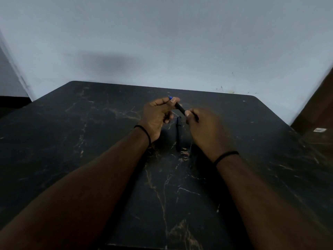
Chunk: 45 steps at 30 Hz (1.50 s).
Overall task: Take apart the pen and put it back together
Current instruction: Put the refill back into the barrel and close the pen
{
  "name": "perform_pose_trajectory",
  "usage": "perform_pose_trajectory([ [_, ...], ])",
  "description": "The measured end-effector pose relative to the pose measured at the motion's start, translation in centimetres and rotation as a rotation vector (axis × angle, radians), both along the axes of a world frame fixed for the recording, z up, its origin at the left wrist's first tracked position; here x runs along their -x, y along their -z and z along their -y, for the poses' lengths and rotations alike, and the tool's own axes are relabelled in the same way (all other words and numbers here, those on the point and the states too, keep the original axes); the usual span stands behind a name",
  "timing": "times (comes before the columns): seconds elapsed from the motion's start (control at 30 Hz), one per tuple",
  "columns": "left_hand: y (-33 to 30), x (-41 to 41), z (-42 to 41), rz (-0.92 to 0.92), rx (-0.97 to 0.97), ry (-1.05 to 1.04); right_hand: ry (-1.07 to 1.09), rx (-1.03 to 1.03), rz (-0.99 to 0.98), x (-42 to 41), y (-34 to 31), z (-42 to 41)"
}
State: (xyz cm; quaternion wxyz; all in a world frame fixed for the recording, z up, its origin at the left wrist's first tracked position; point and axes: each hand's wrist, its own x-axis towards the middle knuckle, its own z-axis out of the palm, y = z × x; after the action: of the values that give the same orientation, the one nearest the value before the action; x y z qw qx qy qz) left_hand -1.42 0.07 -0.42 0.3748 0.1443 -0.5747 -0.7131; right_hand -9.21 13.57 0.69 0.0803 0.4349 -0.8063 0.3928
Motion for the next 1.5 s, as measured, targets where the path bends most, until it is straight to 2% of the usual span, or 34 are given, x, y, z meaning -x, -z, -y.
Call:
perform_pose_trajectory([
  [0.17, 0.2, 0.1, 0.1, -0.005, 0.007, 0.011, -0.006, 0.134, 0.079, -0.1, 0.2, -0.2],
  [0.47, 0.2, 0.3, 0.7, -0.009, 0.035, 0.052, 0.014, 0.063, 0.003, 0.3, 0.3, 0.1],
  [0.7, -0.3, 0.4, 0.8, -0.048, 0.082, 0.083, -0.076, 0.149, 0.266, -0.2, 0.3, 0.1],
  [0.83, -0.8, 0.2, 0.7, -0.02, 0.093, -0.05, -0.059, 0.163, 0.23, -0.5, 0.2, 0.3],
  [0.9, -0.9, -0.6, 1.5, 0.06, 0.187, -0.335, -0.028, 0.164, 0.188, -0.5, 0.1, 0.4],
  [0.97, -0.7, -1.5, 2.6, 0.237, 0.444, -0.656, 0.01, 0.166, 0.138, -0.2, 0.1, 0.4],
  [1.03, -0.5, -2.2, 3.0, 0.499, 0.665, -0.778, 0.03, 0.153, 0.116, 0.0, 0.1, 0.2],
  [1.1, -0.7, -2.3, 2.8, 0.745, 0.804, -0.783, 0.033, 0.14, 0.09, 0.2, 0.1, 0.0],
  [1.2, -0.8, -2.0, 2.3, 1.009, 0.95, -0.78, 0.031, 0.134, 0.065, 0.0, 0.0, 0.0],
  [1.33, -0.5, -2.0, 2.3, 1.291, 0.987, -0.657, 0.032, 0.118, 0.049, 0.1, 0.1, 0.1],
  [1.4, -0.5, -1.9, 2.7, 1.311, 1.002, -0.607, 0.026, 0.107, 0.044, 0.1, 0.2, 0.1],
  [1.5, -0.3, -1.6, 2.9, 1.21, 1.052, -0.585, 0.017, 0.087, 0.048, 0.0, 0.2, 0.1],
])
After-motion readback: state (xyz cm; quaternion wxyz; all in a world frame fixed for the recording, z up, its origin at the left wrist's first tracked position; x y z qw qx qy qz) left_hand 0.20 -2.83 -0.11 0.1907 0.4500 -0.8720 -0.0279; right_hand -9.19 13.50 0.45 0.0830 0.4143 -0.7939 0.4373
